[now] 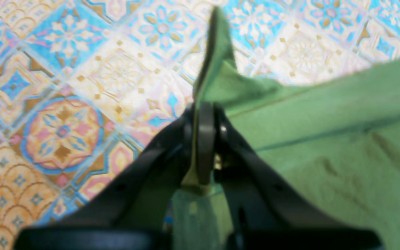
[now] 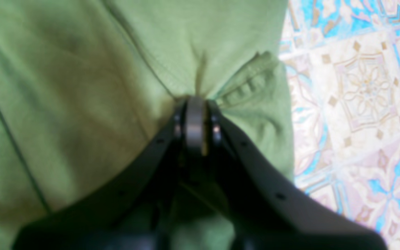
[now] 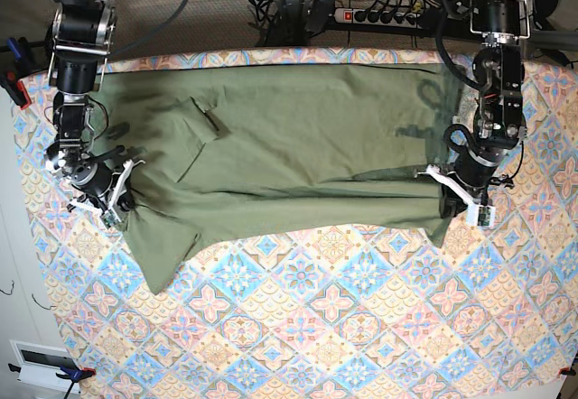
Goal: Layout the t-shirt on the table in an organized manner, then fold the t-shirt properly
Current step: 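Lift the hem with both grippers and fold it toward the collar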
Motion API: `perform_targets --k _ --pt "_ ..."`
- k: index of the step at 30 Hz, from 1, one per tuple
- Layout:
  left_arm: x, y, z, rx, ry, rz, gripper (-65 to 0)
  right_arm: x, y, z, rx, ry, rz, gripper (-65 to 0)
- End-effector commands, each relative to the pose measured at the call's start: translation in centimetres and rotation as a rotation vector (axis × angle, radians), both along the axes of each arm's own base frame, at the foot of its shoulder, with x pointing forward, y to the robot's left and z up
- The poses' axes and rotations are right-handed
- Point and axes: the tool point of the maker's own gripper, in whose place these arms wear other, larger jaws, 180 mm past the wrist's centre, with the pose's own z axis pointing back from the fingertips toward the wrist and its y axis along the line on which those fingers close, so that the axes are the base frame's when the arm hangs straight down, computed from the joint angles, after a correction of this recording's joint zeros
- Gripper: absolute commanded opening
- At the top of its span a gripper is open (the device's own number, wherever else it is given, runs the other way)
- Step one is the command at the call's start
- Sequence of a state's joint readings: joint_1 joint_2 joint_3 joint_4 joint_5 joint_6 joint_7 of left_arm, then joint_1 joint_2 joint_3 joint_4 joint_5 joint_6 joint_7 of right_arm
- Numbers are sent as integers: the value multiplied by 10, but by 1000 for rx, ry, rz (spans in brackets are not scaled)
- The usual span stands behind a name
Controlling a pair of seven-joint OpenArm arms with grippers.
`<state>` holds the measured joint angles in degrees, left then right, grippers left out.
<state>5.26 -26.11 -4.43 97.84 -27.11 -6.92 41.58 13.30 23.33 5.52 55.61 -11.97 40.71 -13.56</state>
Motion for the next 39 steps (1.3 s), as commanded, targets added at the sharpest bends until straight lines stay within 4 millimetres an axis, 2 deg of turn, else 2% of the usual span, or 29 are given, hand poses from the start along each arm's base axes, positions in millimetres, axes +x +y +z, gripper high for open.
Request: perform_targets --k 1,5,7,11,14,18,22,24,29,39 --pt "8 4 19 1 -62 3 -650 13 -21 23 -17 -67 -40 -643" --pt "9 4 19 2 -62 2 -650 14 -33 30 -5 -87 -85 -637" --pt "9 4 19 -1 -61 3 -650 14 -33 29 -5 -87 -84 -602" --pt "9 3 18 -4 -61 4 -650 15 -33 31 -7 -90 -84 -489" --pt "9 3 18 -2 -61 4 -650 15 -33 31 -7 -91 -83 -449" --pt "9 3 18 -3 -60 5 -650 20 -34 37 -5 -105 -88 -446" --pt "9 3 18 -3 -60 5 -650 51 -34 69 3 -181 -88 -445" --pt "9 3 18 -3 -60 5 -650 51 -36 63 16 -164 -100 -445" --pt "8 3 17 -3 -58 5 -650 62 -41 68 35 -167 -120 -444" --pt "8 3 17 -9 -58 5 -650 64 -39 36 177 -111 -181 -442"
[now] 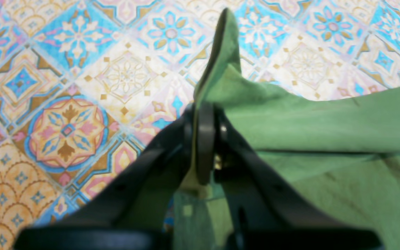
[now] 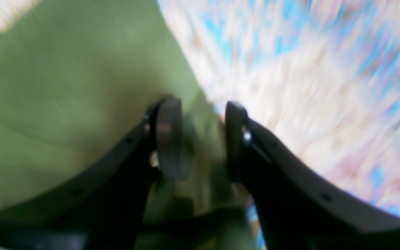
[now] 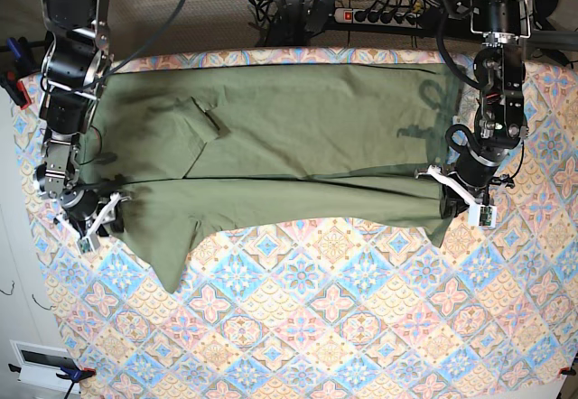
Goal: Layout the t-shirt on the table in an organized manner, then fold the t-shirt properly
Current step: 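Lift the hem with both grippers and fold it toward the collar, then carry the folded hem with both grippers over to the collar edge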
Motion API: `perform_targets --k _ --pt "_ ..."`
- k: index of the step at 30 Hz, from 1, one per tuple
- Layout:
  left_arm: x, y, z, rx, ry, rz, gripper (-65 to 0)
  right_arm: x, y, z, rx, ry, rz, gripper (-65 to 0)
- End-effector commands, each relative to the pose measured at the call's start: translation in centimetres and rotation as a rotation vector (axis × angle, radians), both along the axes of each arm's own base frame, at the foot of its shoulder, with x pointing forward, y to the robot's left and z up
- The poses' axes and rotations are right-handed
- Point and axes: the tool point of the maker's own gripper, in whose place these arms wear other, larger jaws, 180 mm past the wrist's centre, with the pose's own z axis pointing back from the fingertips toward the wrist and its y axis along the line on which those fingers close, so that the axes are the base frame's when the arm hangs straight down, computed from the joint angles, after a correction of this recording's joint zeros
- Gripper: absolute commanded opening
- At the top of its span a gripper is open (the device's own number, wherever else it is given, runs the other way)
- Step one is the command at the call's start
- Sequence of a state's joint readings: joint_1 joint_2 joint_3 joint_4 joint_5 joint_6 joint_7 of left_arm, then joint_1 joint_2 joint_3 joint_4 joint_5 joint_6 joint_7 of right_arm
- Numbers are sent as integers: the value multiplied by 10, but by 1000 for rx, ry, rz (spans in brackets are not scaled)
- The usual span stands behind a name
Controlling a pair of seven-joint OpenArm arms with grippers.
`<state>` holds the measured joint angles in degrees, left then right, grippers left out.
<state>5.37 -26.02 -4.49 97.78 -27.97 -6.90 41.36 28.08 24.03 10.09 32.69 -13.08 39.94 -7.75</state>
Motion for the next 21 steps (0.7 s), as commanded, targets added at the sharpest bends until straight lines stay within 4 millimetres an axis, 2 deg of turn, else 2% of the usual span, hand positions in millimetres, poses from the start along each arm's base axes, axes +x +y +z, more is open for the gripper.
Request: perform_targets --k 1,3,8,10,12,15,21 --pt "8 4 17 8 -57 4 -650 19 -9 27 14 -84 -17 -442" --pt "8 4 17 8 -57 4 -650 17 -8 20 39 -72 -27 -427" --pt "8 4 17 6 -57 4 -650 15 -7 16 47 -68 -28 -284" --pt "8 4 17 6 -57 4 -650 14 -6 15 42 -62 -21 -267" --pt "8 4 17 6 -57 4 -650 13 1 11 24 -44 12 -298" --pt "8 4 17 6 -57 4 -650 12 8 8 4 -28 49 -380" --pt "8 4 17 6 -57 4 -650 13 8 8 4 -30 50 -493"
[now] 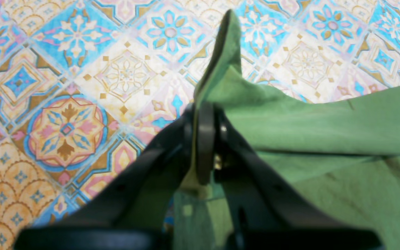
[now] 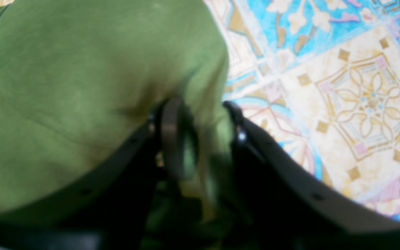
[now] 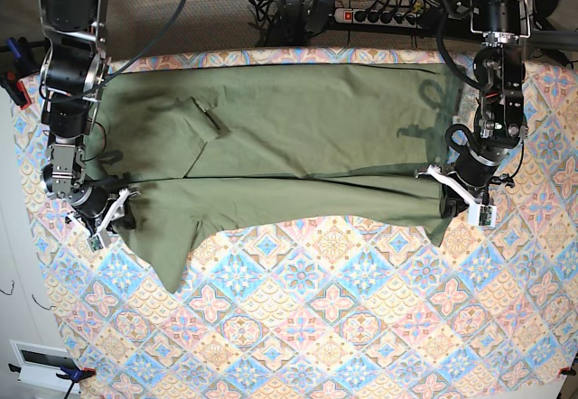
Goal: Layout the t-shirt on the table in an organized manner, then fold the t-shirt properly
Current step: 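Carry the folded hem with both grippers over to the collar edge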
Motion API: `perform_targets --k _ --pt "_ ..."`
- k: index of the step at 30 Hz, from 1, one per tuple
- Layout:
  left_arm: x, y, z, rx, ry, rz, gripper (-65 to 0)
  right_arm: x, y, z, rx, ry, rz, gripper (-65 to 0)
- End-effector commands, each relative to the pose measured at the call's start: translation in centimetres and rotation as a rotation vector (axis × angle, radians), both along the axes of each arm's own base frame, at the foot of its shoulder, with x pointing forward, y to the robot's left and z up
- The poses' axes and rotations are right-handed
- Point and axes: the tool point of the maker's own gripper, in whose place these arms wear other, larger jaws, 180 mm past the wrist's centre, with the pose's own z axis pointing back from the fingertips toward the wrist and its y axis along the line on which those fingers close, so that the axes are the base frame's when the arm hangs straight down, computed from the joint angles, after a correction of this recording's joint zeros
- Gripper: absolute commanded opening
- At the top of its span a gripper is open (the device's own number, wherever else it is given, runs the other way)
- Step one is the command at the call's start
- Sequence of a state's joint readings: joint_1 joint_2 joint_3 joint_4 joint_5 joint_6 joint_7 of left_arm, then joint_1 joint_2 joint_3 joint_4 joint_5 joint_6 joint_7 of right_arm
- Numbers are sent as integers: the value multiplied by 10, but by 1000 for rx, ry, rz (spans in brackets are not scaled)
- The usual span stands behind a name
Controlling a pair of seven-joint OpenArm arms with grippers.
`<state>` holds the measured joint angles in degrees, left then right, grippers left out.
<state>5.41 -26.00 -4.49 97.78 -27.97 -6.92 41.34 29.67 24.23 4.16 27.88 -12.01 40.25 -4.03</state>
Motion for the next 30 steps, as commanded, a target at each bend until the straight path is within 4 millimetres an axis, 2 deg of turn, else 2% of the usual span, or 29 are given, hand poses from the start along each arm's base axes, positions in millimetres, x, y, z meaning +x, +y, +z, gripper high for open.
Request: perform_targets --k 1,5,10,12,14,16,22,26,30 --pt "8 4 17 7 -56 4 -650 14 -10 20 -17 -51 -10 -497" --pt "8 3 16 6 -54 0 -650 15 -10 22 -18 -58 -8 -501" --pt "8 2 16 6 -54 -2 -650 28 -8 43 -43 -123 11 -514" --pt "8 1 16 5 -54 -2 -650 32 -14 55 -39 -158 -10 -559" --pt "9 3 18 5 -60 1 -650 39 -25 73 -32 -212 -49 -645" --pt "11 4 20 5 -65 4 -650 41 -29 81 -39 -232 -60 -650" --pt "17 1 27 5 -86 -2 -650 40 -32 82 -71 -205 -58 -648" --pt "19 3 30 3 -94 4 -650 33 -33 75 -68 -191 -63 -648" --pt "24 4 37 4 -113 5 -650 37 -33 93 -109 -232 -49 -648"
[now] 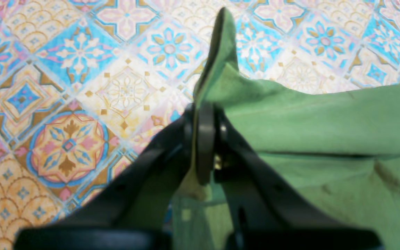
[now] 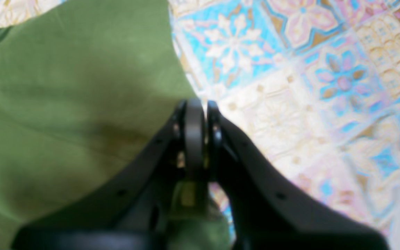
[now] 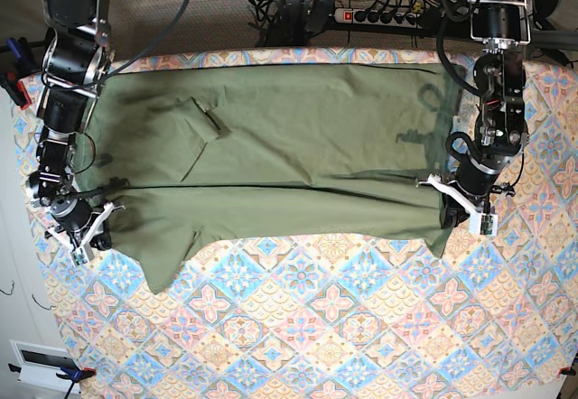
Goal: Layout the t-shirt on the table in an organized manner, then fold the t-shirt properly
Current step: 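Carry the folded hem with both grippers over to the collar edge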
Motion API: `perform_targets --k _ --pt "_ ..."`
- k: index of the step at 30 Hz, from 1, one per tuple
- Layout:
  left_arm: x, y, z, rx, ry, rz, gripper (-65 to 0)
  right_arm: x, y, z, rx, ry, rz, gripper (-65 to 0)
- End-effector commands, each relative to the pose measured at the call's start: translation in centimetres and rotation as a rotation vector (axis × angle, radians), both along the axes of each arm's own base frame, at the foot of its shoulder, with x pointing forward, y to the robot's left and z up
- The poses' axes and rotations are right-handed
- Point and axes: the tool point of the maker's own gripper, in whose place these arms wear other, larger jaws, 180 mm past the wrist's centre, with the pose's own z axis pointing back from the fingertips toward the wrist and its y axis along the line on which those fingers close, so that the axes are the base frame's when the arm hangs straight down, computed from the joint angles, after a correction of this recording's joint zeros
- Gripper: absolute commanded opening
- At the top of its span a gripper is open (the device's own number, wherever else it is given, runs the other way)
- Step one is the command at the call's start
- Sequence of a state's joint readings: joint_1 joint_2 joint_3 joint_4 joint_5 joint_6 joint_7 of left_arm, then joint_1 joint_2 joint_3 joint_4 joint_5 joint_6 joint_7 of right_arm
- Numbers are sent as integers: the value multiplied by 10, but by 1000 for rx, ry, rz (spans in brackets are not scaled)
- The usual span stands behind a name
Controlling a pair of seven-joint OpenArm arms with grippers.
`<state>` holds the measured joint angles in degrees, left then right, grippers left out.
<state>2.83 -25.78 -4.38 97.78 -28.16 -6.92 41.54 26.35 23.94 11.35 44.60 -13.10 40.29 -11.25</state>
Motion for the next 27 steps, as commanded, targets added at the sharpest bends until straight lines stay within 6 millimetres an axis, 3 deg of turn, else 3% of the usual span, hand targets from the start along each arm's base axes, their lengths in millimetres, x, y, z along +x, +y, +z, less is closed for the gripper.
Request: perform_targets --k 1,5,9,14,20,27 --pt "12 6 24 10 -78 8 -650 15 -15 38 -14 -99 -25 -648" --pt "13 6 26 10 -84 7 -650 3 -45 75 -109 -137 -107 -648" --pt "13 5 28 10 -88 5 -650 -27 -62 84 -215 -106 -149 -648" --pt "11 4 30 16 -93 -2 -650 -55 -57 93 -347 -68 -134 -648" --pt "-15 1 37 32 -106 -13 -650 -90 -39 94 -407 -39 -93 -648" --pt "-49 17 6 44 -8 24 -650 -126 -42 78 -454 38 -87 -648"
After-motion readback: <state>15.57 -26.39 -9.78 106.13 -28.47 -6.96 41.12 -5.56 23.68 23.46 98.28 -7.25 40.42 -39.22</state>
